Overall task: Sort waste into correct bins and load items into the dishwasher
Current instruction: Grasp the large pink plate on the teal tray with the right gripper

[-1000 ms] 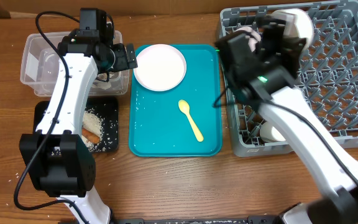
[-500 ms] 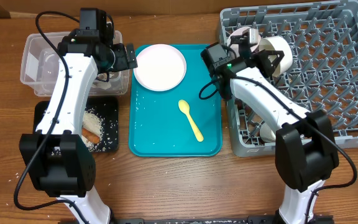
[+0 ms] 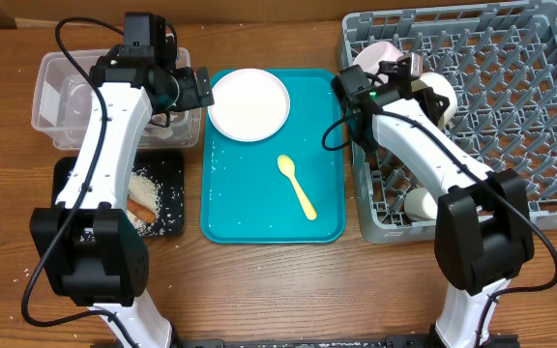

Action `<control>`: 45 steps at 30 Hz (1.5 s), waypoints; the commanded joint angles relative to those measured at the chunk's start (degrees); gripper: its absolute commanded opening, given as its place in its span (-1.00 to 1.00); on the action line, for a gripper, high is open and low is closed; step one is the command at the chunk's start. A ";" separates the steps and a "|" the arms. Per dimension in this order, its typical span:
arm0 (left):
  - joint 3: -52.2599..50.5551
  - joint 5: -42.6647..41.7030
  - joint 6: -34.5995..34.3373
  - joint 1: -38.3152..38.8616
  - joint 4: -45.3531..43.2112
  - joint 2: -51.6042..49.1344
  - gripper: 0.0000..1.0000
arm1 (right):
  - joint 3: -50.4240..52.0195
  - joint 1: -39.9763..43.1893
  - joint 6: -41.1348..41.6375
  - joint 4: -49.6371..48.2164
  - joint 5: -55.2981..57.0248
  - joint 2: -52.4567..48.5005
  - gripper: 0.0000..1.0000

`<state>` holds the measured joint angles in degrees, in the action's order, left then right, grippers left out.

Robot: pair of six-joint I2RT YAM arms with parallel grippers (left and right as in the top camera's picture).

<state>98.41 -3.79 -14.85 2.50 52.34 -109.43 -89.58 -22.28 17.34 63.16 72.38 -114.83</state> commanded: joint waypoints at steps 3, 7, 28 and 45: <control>1.44 0.63 0.28 -0.24 -0.09 0.04 0.99 | -0.39 -3.26 0.72 2.60 -6.54 0.59 -0.92; 1.44 0.63 0.28 -0.24 -0.09 0.04 1.00 | -0.39 -7.39 0.70 4.15 -6.51 0.59 -0.53; 1.44 0.63 0.28 -0.24 -0.09 0.04 1.00 | -16.50 -13.88 0.79 -14.03 -60.72 7.48 0.60; 1.44 0.63 0.28 -0.24 -0.09 0.04 1.00 | -16.50 -9.46 16.96 -28.30 -64.32 -16.83 0.15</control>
<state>98.41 -3.77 -14.85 2.50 52.34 -109.43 -105.65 -31.86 32.29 35.33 8.43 -129.51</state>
